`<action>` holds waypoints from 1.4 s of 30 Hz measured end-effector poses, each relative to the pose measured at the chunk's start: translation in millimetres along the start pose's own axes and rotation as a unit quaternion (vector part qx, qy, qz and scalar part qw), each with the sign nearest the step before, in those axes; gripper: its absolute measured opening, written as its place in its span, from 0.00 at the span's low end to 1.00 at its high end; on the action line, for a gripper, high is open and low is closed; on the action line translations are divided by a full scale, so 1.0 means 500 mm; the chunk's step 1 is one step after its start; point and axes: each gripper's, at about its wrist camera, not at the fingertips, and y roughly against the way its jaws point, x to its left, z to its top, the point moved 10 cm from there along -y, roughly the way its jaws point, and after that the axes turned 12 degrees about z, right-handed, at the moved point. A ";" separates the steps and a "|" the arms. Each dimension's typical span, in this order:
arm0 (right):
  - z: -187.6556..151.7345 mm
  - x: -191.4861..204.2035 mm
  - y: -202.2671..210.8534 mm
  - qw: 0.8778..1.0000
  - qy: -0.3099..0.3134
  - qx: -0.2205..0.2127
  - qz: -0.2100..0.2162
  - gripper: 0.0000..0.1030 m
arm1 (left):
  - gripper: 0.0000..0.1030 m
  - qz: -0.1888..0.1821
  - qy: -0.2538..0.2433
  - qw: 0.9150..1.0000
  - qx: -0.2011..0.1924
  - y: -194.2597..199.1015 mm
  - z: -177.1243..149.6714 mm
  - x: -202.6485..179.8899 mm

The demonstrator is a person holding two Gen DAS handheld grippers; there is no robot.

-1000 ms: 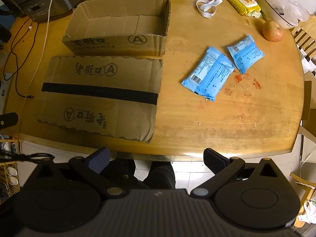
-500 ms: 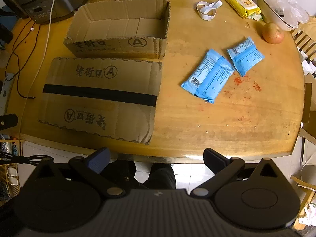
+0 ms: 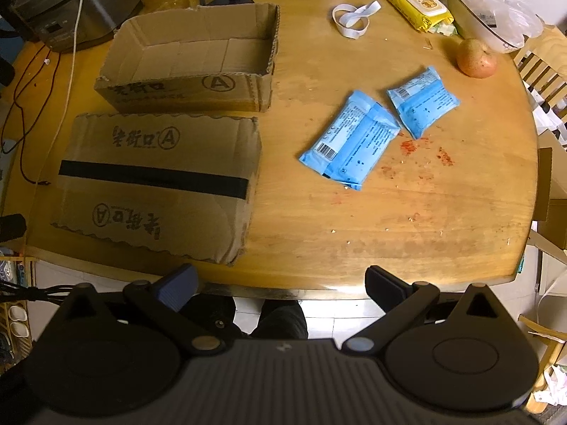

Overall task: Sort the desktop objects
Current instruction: 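Move the right tool toward the two blue wipe packs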

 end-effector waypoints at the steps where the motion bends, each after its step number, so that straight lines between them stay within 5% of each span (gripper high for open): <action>1: 0.001 -0.003 0.000 1.000 0.000 0.000 0.000 1.00 | 1.00 -0.001 -0.001 1.000 0.000 0.001 0.000 -0.005; 42: 0.001 -0.129 0.014 1.000 -0.017 0.001 0.002 1.00 | 1.00 0.013 -0.035 0.999 0.003 0.017 0.004 -0.148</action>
